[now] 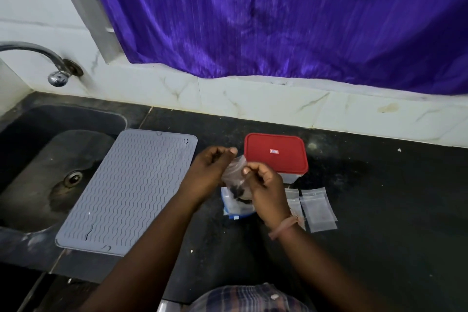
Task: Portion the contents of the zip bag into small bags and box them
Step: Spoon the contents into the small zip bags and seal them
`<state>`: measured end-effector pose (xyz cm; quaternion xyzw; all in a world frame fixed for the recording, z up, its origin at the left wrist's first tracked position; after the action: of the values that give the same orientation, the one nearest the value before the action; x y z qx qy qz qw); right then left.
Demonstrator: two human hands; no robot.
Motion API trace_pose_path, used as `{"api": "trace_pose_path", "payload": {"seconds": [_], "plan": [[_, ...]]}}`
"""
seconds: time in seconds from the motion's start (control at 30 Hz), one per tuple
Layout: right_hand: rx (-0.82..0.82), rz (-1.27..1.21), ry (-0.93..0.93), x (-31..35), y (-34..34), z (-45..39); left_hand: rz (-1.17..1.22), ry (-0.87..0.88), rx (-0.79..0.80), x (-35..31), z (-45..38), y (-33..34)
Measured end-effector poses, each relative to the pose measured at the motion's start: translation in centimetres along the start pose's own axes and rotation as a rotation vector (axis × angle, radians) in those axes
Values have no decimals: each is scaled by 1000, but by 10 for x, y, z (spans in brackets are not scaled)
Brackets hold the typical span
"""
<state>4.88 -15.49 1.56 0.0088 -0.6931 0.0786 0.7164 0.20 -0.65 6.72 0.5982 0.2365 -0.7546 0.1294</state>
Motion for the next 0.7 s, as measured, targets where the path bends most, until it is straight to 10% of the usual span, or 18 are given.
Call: {"api": "trace_pose_path", "payload": {"seconds": [0.3, 0.7], "plan": [[-201, -204, 72, 7, -19, -15, 242, -143, 32, 26, 7, 18], [-9, -262, 107, 9, -18, -1, 300, 9, -83, 15, 10, 21]]}}
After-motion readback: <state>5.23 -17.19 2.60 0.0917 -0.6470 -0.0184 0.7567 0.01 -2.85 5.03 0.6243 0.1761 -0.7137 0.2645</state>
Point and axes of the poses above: each hand's wrist, its own z-axis away from the middle knuckle, its own y-axis out of the palm, x = y × z, the point moved 4 cm from there along -z, towards the middle knuckle, and after that the axes turned 9 degrees about -x, right-handed, at the moved point
